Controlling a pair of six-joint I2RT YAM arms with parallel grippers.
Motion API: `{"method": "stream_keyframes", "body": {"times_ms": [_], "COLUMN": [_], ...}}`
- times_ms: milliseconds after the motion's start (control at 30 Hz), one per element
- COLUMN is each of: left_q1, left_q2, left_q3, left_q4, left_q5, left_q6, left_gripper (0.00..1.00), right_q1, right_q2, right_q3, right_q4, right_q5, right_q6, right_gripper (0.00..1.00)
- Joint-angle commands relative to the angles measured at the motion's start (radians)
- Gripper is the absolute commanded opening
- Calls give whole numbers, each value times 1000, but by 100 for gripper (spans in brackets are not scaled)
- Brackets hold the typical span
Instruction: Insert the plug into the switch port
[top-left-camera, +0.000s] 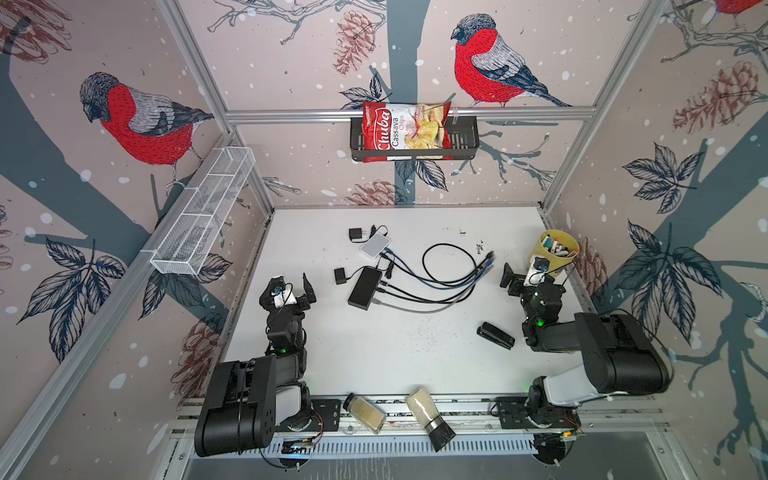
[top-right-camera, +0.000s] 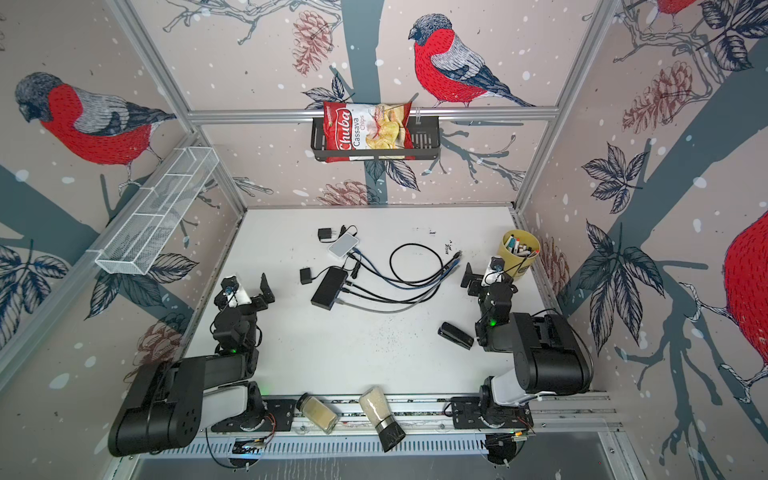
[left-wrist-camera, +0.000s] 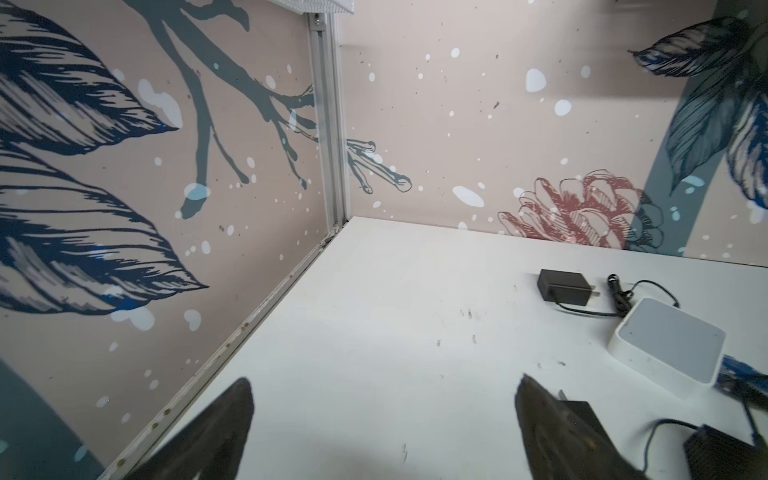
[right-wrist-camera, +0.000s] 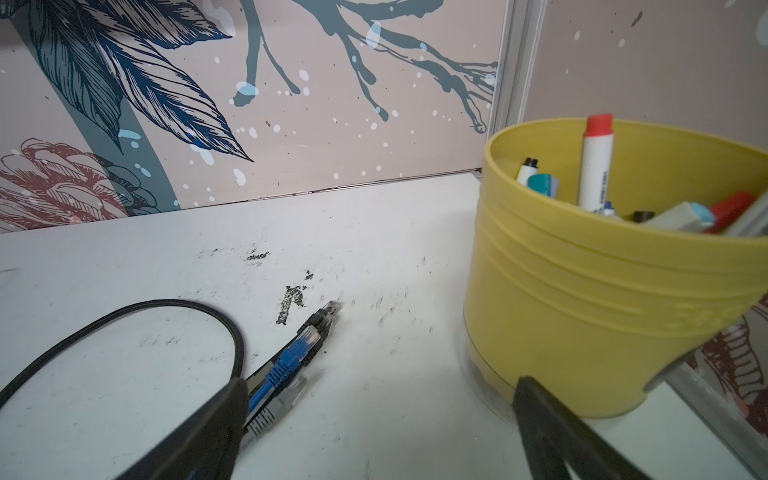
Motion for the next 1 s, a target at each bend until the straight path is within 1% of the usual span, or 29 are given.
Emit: {"method": "stream_keyframes", "body": {"times_ms": [0,33,67,133,167,233,267,300,367,400,433,467,500,533,600,967], "left_q1": [7,8,7,8,10,8,13,14,8,-16,-44,-87,-111,-115,-115,-115], "left_q2": [26,56,91,171,231,358,417,369,298,298,310,319,311,311,324,322], "left_q3": [15,12,4,-6,-12,-17,-12,-3,86,140,180,199,197,195,189,187], "left_q4": [28,69,122,207,282,460,531,428,175,76,18,-10,-21,-13,18,18], "left_q5": [202,225,208,134,134,219,247,245,269,244,206,125,73,65,59,58], "left_q6": [-100,-77,-71,-107,-112,-71,-81,-70,-45,-27,0,27,43,44,40,40], "left_gripper": [97,97,97,97,97,98,99,98,98,98,98,98,98,98,98,98], "right_q1": [-1,0,-1,-1,-1,0,-1,0,0,-1,-1,0,-1,-1,-1,0], "right_q2": [-2,-2,-2,-2,-2,-2,-3,-3,-3,-2,-2,-1,-2,-2,-2,1], "right_q3": [4,4,4,4,4,4,4,4,5,4,6,4,4,5,4,5], "right_q4": [5,7,5,6,6,6,5,7,5,7,3,8,5,5,4,8], "right_q5": [8,8,8,7,8,7,8,7,7,7,6,7,7,6,6,-9], "right_q6": [18,19,18,19,19,19,19,19,19,19,19,19,19,19,19,11], "right_gripper": [99,100,100,100,99,100,99,99,100,100,99,100,100,99,100,99]}}
